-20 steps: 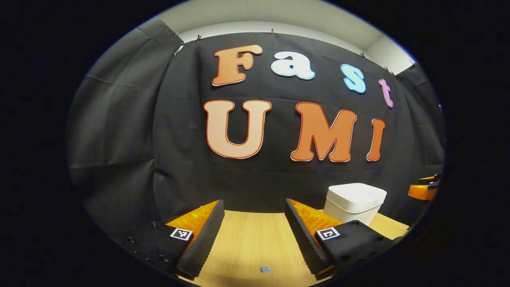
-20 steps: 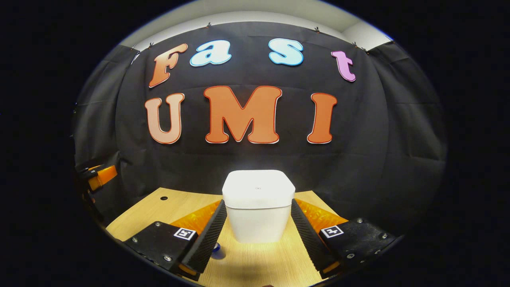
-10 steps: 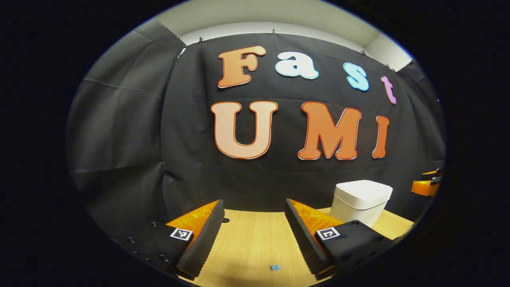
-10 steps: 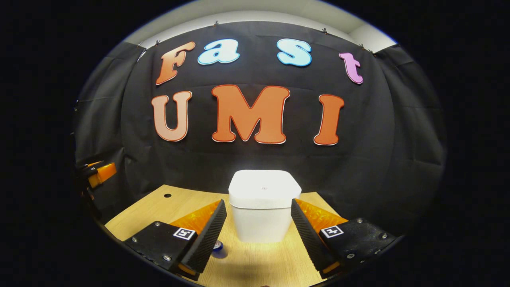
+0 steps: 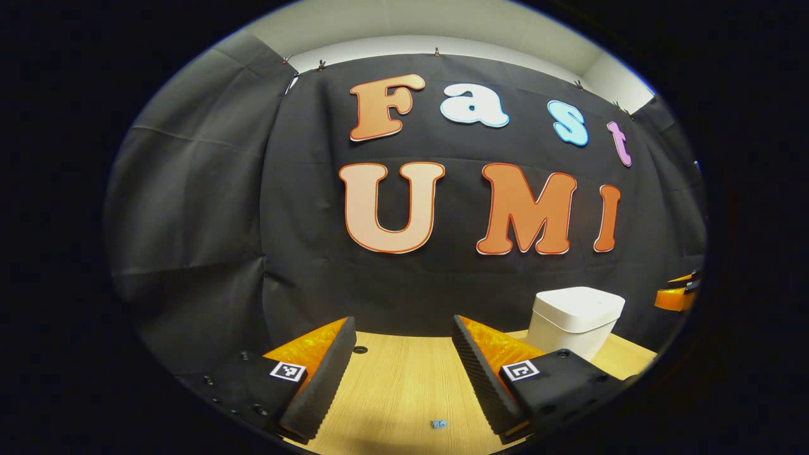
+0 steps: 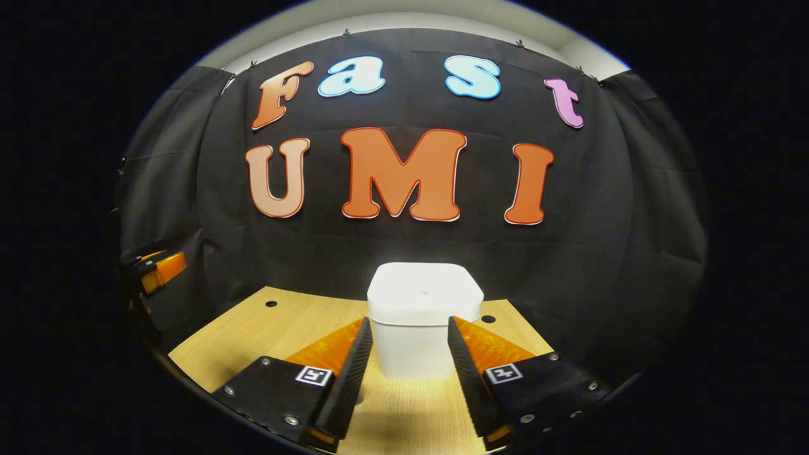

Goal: Press the lid of the desktop garbage bin to open it, pick up the crumpled paper on the desktop and throw it into the bin, then pick up the pop can on the desktop and drop it into the bin, and finally close the garbage bin lid.

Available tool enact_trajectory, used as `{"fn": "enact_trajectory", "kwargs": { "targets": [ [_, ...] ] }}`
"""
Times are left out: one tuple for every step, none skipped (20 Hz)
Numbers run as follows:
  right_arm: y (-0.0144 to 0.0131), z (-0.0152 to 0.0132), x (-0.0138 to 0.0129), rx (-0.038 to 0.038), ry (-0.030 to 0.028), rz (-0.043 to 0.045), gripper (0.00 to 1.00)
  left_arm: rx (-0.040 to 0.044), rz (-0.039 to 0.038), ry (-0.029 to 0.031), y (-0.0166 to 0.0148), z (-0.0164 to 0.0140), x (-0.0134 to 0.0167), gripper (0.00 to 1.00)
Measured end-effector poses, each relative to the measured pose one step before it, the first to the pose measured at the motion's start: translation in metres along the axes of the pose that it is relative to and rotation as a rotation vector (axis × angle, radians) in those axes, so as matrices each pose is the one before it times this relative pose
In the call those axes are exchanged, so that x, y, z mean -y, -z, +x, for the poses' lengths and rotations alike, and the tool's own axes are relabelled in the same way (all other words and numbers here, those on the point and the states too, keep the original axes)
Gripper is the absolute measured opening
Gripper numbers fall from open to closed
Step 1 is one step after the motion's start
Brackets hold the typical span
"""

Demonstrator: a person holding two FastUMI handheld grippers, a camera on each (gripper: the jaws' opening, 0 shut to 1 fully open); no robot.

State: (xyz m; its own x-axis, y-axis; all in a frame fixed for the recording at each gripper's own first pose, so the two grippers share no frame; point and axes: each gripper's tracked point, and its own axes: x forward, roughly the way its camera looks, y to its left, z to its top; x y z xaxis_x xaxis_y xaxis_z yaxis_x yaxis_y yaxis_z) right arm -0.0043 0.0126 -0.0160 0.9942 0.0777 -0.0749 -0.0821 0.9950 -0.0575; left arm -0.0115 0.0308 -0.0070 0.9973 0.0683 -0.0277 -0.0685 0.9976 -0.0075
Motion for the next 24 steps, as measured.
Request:
{"fn": "enact_trajectory", "kwargs": {
  "targets": [
    [0.00127, -0.00046, -0.00121, -0.00715, -0.00065, -0.00980, 0.68, 0.00107, -0.00061, -0.00104, -0.00008, -0.00100, -0.00028, 0.97],
    [0.00103, 0.00126, 0.00045, -0.00955, 0.00249, -0.01052, 0.52, -0.00126, -0.00014, 0.00010, -0.00008, 0.00123, -0.00104, 0.97],
    [0.00194, 0.00084, 0.00029, -0.01266, 0.00232, -0.00786, 0.50, 0.00134, 0.00562, -0.00452, -0.00023, -0.00067, -0.00153, 0.97],
    [0.00218, 0.00130, -0.00130, -0.01185, -0.00287, -0.00579, 0.29, 0.00369, 0.00968, -0.00248, 0.00088, -0.00201, -0.00190, 0.97],
    [-0.00094, 0.00156, -0.00044, -0.00897, 0.00017, -0.00244, 0.23, 0.00304, 0.01026, -0.00337, -0.00035, -0.00069, -0.00102, 0.97],
    [0.00116, 0.00161, 0.00037, -0.00700, 0.00139, -0.00308, 0.12, 0.00166, 0.00643, -0.00502, -0.00010, 0.00061, -0.00094, 0.97],
    [-0.00007, 0.00152, 0.00066, -0.00683, 0.00163, -0.00472, 0.07, -0.00115, 0.00257, -0.00194, 0.00097, -0.00051, -0.00098, 0.97],
    [-0.00077, 0.00248, -0.00062, -0.00580, -0.00475, -0.00427, 0.01, -0.00362, -0.00360, -0.00021, 0.00177, -0.00063, -0.00001, 0.97],
    [-0.00236, 0.00301, -0.00094, -0.00602, -0.00256, -0.00490, 0.01, -0.00088, -0.00735, -0.00057, 0.00032, -0.00038, -0.00082, 0.97],
    [-0.00313, 0.00317, -0.00002, -0.00997, -0.00815, 0.00115, 0.01, -0.00208, -0.00784, 0.00072, 0.00149, -0.00135, -0.00075, 0.97],
    [-0.00282, 0.00425, -0.00059, -0.00746, -0.00858, 0.01045, 0.01, -0.00203, -0.00365, -0.00164, -0.00050, -0.00006, -0.00110, 0.97],
    [-0.00482, 0.00428, 0.00061, -0.00314, -0.00259, 0.00765, 0.01, 0.00348, 0.00361, -0.00204, 0.00042, -0.00019, -0.00032, 0.97],
    [-0.00521, 0.00618, 0.00175, -0.00458, 0.00140, -0.00030, 0.01, 0.00274, 0.00394, -0.00183, -0.00085, 0.00071, -0.00095, 0.97],
    [-0.00376, 0.00613, 0.00330, -0.00903, 0.00351, -0.00328, 0.01, -0.00063, 0.00006, -0.00211, 0.00061, 0.00014, -0.00055, 0.97],
    [-0.00429, 0.00582, 0.00280, -0.01170, 0.00238, -0.00475, 0.01, -0.00246, -0.00238, -0.00460, 0.00137, 0.00005, -0.00135, 0.97],
    [-0.00458, 0.00699, 0.00305, -0.01249, 0.00016, -0.00351, 0.01, -0.00327, -0.00190, -0.00006, 0.00215, -0.00088, -0.00149, 0.97],
    [-0.00331, 0.00782, 0.00160, -0.02406, 0.00006, -0.00341, 0.01, -0.00175, 0.00156, -0.00084, 0.00095, -0.00058, -0.00026, 0.97],
    [-0.00216, 0.00592, 0.00133, -0.02807, -0.00053, -0.00156, 0.01, -0.00090, 0.00573, -0.00346, -0.00065, 0.00164, -0.00158, 0.97],
    [-0.00497, 0.00708, -0.00142, -0.01919, -0.00950, -0.00545, 0.01, 0.00387, 0.00809, -0.00508, -0.00172, -0.00043, -0.00199, 0.97],
    [-0.00675, 0.00680, 0.00027, -0.01216, -0.00173, -0.01592, 0.01, 0.00324, 0.00595, -0.00477, -0.00017, -0.00010, -0.00245, 0.97],
    [-0.00397, 0.00734, 0.00200, -0.01536, 0.00383, -0.02499, 0.01, -0.00089, 0.00236, -0.00196, 0.00071, 0.00146, -0.00100, 0.97],
    [-0.00581, 0.00733, 0.00263, -0.00849, 0.00305, -0.01774, 0.01, -0.00175, -0.00055, -0.00399, 0.00019, 0.00048, -0.00244, 0.97],
    [-0.00527, 0.00776, 0.00015, -0.01322, -0.00514, -0.00899, 0.01, -0.00143, -0.00331, -0.00315, 0.00126, 0.00008, -0.00086, 0.97],
    [-0.00432, 0.00849, -0.00007, -0.01716, -0.00781, -0.00653, 0.01, -0.00187, -0.00527, -0.00361, 0.00075, 0.00038, -0.00237, 0.97]
  ]
}}
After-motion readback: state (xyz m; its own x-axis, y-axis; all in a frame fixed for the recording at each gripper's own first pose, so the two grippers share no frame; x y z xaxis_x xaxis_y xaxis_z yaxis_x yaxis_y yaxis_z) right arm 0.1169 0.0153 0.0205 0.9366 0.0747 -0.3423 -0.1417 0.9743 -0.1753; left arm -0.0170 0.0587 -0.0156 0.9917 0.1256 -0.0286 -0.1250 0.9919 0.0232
